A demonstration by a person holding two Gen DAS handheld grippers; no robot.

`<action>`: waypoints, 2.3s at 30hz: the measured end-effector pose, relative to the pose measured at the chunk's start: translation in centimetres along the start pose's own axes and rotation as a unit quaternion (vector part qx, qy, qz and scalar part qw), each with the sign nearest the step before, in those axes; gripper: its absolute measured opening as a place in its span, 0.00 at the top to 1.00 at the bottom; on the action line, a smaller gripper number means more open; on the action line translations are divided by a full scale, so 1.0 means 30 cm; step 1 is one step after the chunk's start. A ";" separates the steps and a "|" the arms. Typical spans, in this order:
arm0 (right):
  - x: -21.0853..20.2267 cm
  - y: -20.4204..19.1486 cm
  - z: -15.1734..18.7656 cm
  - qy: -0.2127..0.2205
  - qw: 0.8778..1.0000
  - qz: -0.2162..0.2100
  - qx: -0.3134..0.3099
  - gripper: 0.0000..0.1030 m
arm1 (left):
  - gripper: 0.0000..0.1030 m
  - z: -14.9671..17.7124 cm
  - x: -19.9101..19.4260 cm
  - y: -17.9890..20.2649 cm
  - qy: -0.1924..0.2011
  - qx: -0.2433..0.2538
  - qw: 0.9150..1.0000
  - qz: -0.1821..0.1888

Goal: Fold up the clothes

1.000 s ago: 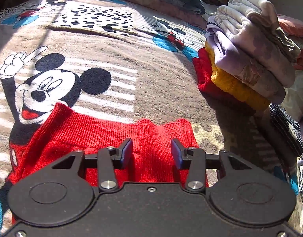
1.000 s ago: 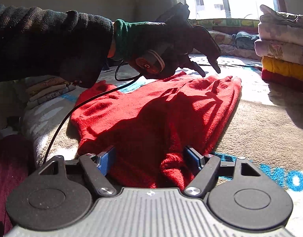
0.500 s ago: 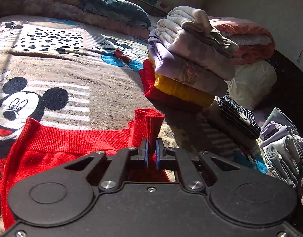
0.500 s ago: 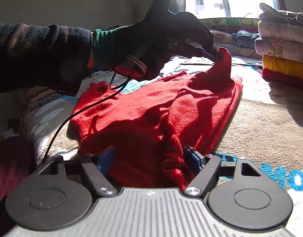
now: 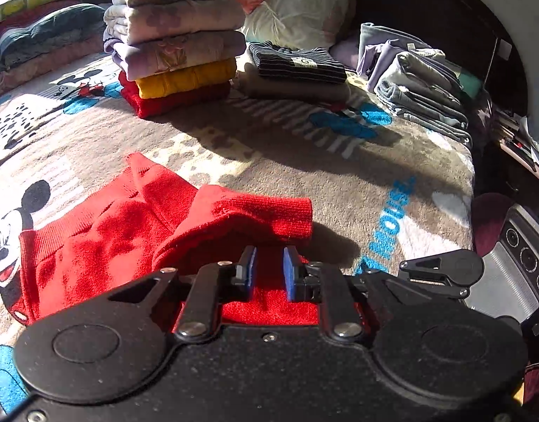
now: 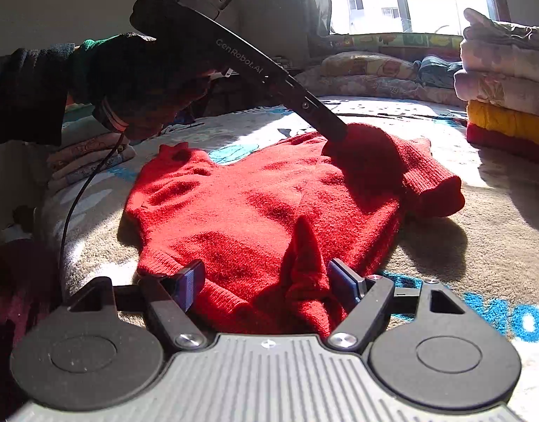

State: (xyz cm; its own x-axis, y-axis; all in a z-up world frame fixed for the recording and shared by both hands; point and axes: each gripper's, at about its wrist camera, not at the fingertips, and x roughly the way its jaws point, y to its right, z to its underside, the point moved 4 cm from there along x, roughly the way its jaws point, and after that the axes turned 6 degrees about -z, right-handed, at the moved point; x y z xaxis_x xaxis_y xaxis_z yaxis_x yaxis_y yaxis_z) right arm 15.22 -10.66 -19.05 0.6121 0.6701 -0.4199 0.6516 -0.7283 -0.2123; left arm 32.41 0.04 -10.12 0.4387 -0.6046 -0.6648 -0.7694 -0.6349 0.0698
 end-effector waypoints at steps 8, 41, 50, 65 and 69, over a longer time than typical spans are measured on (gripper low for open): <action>-0.003 -0.002 0.002 0.002 1.000 -0.003 0.001 0.25 | 0.54 -0.151 0.248 -0.243 0.022 -0.201 0.973 -0.109; -0.013 0.018 -0.007 0.005 0.999 -0.031 0.027 0.23 | 0.92 -0.088 0.442 -0.353 -0.014 -0.201 0.960 -0.196; -0.011 0.008 -0.005 0.002 0.999 -0.025 0.019 0.23 | 0.87 -0.197 0.357 -0.304 0.015 -0.182 0.961 -0.207; -0.014 0.008 -0.008 0.003 1.000 -0.025 0.018 0.22 | 0.74 -0.153 0.267 -0.248 0.015 -0.146 0.966 -0.211; -0.013 0.007 -0.009 0.003 1.000 -0.023 0.017 0.22 | 0.72 -0.133 0.129 -0.105 0.027 -0.054 0.984 -0.170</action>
State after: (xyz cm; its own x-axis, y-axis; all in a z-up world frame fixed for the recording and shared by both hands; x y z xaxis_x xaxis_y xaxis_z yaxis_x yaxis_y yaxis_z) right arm 15.23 -11.02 -18.70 0.5840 0.7043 -0.4035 0.6642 -0.7004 -0.2613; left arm 38.38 -2.22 -9.95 0.6880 -0.3711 -0.6237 -0.5214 -0.8505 -0.0691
